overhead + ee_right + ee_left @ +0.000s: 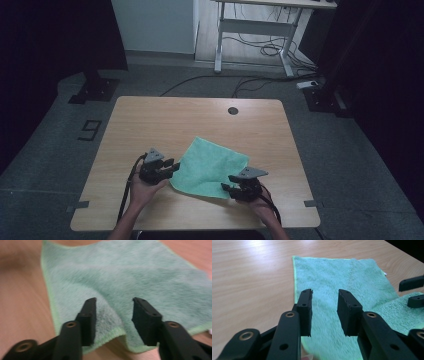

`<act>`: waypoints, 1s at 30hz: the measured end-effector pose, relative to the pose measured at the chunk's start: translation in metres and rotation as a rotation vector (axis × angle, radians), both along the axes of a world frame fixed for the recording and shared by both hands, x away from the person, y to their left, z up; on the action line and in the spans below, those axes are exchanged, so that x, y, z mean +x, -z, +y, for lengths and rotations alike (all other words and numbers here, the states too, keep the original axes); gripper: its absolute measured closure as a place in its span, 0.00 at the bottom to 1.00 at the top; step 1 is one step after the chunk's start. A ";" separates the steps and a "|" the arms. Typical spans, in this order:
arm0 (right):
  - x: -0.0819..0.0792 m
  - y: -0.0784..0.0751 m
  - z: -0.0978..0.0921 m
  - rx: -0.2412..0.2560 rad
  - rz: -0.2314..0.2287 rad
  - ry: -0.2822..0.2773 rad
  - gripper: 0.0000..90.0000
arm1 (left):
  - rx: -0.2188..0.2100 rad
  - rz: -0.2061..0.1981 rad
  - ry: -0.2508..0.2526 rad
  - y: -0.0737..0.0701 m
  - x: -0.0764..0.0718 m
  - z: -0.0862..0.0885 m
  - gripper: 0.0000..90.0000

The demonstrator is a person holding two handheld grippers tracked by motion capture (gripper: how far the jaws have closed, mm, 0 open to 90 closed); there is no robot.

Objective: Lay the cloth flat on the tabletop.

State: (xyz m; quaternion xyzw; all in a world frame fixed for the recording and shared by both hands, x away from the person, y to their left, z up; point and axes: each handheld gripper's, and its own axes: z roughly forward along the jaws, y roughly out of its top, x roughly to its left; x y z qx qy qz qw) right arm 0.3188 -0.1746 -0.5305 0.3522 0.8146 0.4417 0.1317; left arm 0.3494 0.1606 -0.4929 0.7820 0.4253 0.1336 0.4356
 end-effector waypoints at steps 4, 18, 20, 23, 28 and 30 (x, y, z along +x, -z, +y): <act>0.003 -0.004 -0.008 0.008 -0.009 0.048 0.52 | 0.007 0.004 0.025 -0.004 0.012 -0.007 0.71; 0.006 -0.010 -0.019 0.020 -0.003 0.115 0.43 | 0.097 0.050 0.098 0.025 0.044 -0.050 0.69; 0.008 -0.006 -0.012 -0.002 0.004 0.114 0.42 | 0.102 0.062 0.100 0.028 0.049 -0.053 0.70; 0.015 0.001 -0.002 -0.035 0.022 0.127 0.40 | 0.113 0.074 0.096 0.033 0.054 -0.056 0.70; 0.022 0.010 0.007 -0.098 0.041 0.152 0.37 | 0.120 0.102 0.083 0.038 0.058 -0.059 0.70; 0.023 0.013 0.009 -0.121 0.040 0.162 0.36 | 0.146 0.095 0.083 0.041 0.058 -0.061 0.71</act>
